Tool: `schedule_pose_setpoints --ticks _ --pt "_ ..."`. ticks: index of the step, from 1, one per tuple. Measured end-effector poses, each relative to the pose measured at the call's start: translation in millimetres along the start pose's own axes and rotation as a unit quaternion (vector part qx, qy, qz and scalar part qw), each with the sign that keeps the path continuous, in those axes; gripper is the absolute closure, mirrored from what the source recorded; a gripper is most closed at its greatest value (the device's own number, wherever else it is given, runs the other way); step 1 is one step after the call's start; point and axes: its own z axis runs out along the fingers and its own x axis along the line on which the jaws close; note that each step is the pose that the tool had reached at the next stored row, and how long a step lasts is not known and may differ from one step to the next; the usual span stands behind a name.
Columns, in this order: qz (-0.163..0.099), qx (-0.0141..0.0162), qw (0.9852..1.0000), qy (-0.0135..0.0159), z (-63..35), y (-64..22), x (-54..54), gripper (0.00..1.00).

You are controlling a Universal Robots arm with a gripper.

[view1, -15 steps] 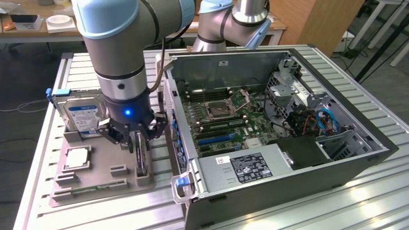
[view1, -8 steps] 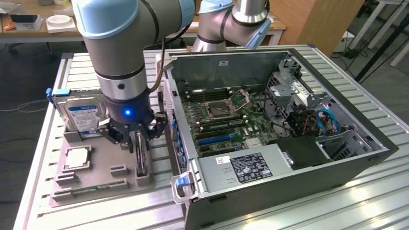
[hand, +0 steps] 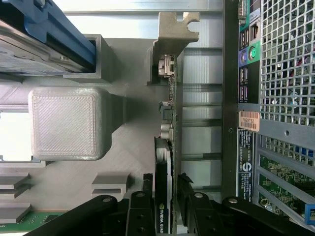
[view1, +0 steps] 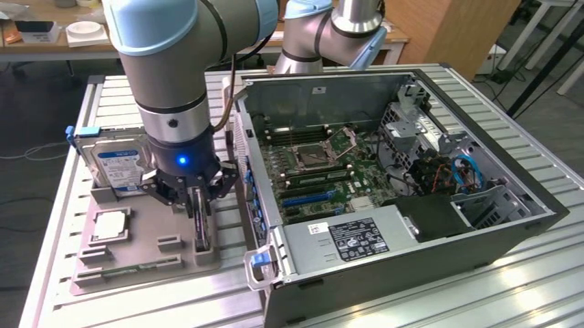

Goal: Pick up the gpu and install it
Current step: 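Pick up the gpu and move the gpu toward the slot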

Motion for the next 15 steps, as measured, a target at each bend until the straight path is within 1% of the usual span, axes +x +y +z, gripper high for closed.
schedule_pose_setpoints --ticks 2,3,15 --pt "0.0 0.0 1.0 0.0 0.0 0.0 0.0 0.67" --pt "0.0 0.0 1.0 0.0 0.0 0.0 0.0 0.74" --pt "0.0 0.0 1.0 0.0 0.0 0.0 0.0 0.74"
